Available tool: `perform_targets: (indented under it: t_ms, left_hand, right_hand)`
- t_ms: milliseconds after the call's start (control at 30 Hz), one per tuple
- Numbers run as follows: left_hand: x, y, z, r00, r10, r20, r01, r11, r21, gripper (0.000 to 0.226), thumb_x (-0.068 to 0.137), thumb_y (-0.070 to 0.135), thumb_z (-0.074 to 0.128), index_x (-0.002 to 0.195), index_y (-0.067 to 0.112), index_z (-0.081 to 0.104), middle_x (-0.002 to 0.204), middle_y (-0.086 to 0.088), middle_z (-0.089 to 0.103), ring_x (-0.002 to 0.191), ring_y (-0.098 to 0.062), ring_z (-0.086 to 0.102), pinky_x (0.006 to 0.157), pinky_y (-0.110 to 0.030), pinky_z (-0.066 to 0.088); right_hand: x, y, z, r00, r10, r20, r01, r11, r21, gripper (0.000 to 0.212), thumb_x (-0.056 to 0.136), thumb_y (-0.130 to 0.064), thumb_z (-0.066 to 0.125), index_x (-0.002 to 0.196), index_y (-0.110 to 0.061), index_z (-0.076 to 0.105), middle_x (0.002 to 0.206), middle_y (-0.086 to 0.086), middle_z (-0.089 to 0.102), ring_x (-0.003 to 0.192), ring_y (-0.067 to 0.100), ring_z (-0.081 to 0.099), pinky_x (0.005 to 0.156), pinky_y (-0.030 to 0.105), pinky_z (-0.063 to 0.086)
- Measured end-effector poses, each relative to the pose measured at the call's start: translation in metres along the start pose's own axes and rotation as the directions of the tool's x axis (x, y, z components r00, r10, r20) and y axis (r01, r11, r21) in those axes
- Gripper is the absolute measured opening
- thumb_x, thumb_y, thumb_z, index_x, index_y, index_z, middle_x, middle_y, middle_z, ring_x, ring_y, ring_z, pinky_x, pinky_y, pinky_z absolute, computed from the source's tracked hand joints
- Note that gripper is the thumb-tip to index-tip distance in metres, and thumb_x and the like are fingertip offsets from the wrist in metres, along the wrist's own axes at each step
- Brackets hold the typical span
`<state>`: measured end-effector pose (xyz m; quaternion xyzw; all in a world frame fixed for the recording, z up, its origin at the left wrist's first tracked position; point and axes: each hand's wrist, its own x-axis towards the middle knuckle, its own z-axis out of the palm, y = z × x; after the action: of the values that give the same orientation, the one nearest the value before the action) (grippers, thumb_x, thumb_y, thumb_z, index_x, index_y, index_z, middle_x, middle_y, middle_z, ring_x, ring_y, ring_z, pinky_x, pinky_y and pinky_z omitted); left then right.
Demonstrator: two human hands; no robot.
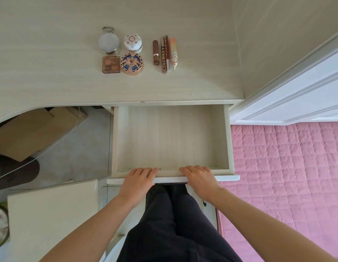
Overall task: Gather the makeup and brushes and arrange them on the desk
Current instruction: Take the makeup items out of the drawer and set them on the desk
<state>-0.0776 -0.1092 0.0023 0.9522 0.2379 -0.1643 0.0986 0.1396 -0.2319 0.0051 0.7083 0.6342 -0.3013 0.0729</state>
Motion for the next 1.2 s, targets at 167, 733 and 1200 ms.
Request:
perform_targets:
  t_ms: [167, 733, 1200]
  left_hand:
    - [0.010, -0.003, -0.005, 1.000, 0.007, -0.013, -0.007, 1.000, 0.015, 0.059, 0.061, 0.032, 0.088, 0.112, 0.012, 0.066, 0.094, -0.003, 0.070, 0.078, -0.024, 0.068, 0.069, -0.035, 0.057]
    - [0.080, -0.049, -0.026, 0.993, -0.049, -0.105, 0.049, 0.999, 0.005, 0.058, 0.058, 0.028, 0.089, 0.109, 0.015, 0.066, 0.090, -0.001, 0.071, 0.073, -0.025, 0.068, 0.065, -0.034, 0.056]
    - [0.108, -0.049, -0.048, 0.899, -0.421, -0.121, 0.351, 0.858, -0.376, 0.041, 0.085, 0.023, 0.067, 0.124, 0.019, 0.060, 0.120, 0.002, 0.064, 0.115, -0.022, 0.053, 0.105, -0.034, 0.036]
  right_hand:
    - [0.007, 0.007, -0.011, 1.000, 0.013, 0.002, -0.013, 1.000, 0.012, 0.053, 0.089, -0.008, 0.055, 0.137, -0.023, 0.037, 0.124, -0.003, 0.057, 0.106, 0.025, 0.056, 0.089, 0.037, 0.045]
    - [0.068, 0.027, -0.061, 0.993, 0.069, -0.090, -0.067, 0.997, 0.030, 0.061, 0.084, -0.001, 0.054, 0.137, -0.027, 0.038, 0.123, -0.007, 0.058, 0.108, 0.023, 0.055, 0.094, 0.037, 0.041]
    - [0.089, 0.035, -0.085, 0.966, 0.150, -0.209, -0.116, 0.979, 0.167, 0.051, 0.087, -0.001, 0.054, 0.134, -0.021, 0.049, 0.128, -0.002, 0.058, 0.119, 0.023, 0.049, 0.100, 0.029, 0.034]
